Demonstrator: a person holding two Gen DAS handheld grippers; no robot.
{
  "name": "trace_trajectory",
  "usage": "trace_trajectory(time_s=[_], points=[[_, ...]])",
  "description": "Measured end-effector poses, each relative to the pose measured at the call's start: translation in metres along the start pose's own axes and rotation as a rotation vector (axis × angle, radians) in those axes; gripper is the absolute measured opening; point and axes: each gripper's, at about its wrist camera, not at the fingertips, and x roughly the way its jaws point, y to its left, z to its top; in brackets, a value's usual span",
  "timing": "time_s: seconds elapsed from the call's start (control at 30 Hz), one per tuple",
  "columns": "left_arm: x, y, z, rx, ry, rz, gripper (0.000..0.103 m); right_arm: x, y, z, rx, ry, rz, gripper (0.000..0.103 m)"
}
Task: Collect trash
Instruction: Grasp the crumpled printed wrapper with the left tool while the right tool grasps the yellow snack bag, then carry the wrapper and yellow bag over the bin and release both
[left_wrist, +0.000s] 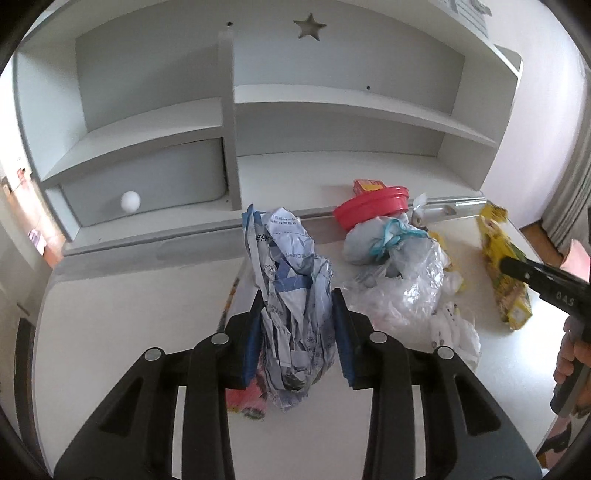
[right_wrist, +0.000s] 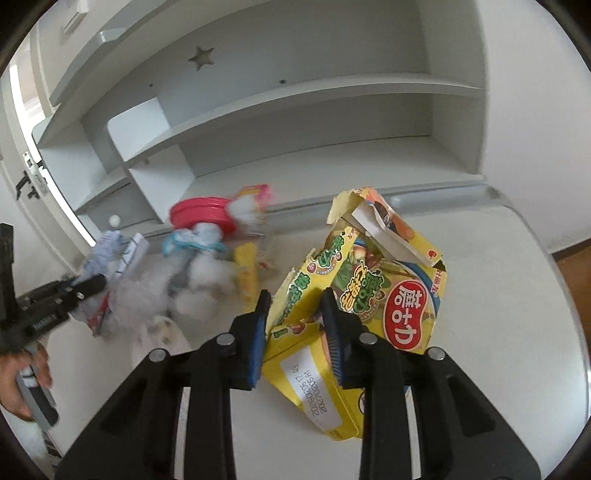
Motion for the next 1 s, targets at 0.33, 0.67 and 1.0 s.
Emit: trace_trajectory(time_s=[0.33,0.67,1.0], points=[[-0.030,-0.002,-0.012,-0.016,-0.014,0.005,0.034,-0.030,-0.040,-0.032,0.008,0.026,-0.102,0.068],[-0.039,-0.017,-0.030,-0.011,0.000,-0.008,0.034,-0.032,-0.046,-0.042,0.003,0.003,-0.127,0.060],[-0.053,-0.024,-0.039,0.003,0.003,-0.013,0.034,-0.033,-0.055,-0.030,-0.007,-0.034,-0.105,0.013]])
